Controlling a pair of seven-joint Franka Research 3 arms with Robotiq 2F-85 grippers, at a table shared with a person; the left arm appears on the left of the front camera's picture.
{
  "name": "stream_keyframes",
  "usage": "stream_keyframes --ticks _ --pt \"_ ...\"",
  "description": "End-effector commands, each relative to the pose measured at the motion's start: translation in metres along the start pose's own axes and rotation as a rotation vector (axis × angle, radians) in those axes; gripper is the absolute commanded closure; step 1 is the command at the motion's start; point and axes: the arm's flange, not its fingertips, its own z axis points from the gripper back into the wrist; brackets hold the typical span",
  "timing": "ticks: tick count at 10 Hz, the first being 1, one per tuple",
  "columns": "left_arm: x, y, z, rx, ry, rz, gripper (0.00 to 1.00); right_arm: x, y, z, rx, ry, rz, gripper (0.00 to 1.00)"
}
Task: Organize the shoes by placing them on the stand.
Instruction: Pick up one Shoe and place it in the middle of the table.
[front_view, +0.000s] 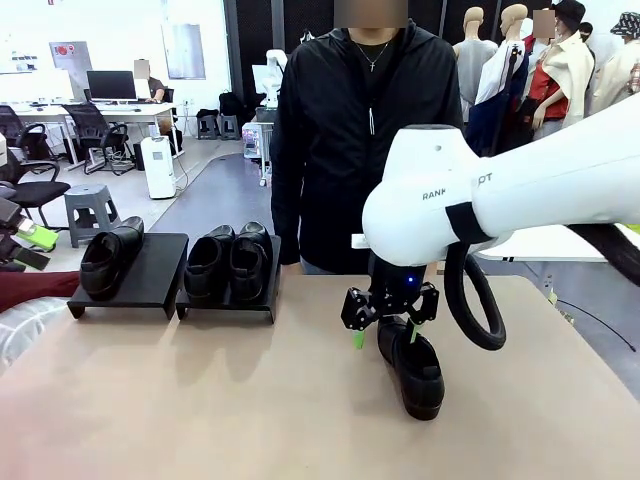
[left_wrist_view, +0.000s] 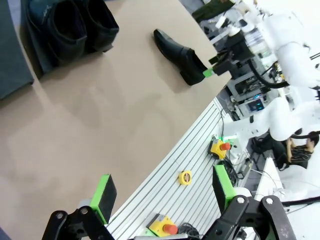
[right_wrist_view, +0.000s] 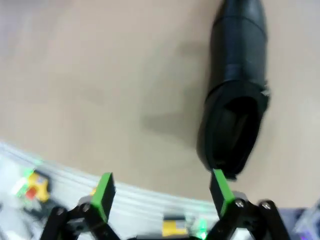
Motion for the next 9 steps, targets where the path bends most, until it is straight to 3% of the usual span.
stream_keyframes --ticks 1,3,5,8,9 --pt "-0.002 0.001 0.003 -0.003 0.009 -0.025 0.00 0.019 0.002 -0.023 -0.008 -0.021 -0.162 0.00" --pt "-0.002 0.001 0.003 -0.003 0.009 -0.025 0.00 0.035 -0.005 -0.050 -0.028 0.043 -0.234 0.00" --pt "-0.002 0.001 0.003 -0.003 0.009 -0.025 0.00 0.049 -0.018 -0.076 -0.064 0.027 -0.341 0.00" --pt "-0.002 0.001 0.003 -0.003 0.009 -0.025 0.00 0.057 -0.021 -0.093 -0.042 0.036 -0.320 0.00" --pt "-0.002 0.001 0.003 -0.003 0.009 -0.025 0.00 0.057 -0.021 -0.093 -0.033 0.047 -0.312 0.59"
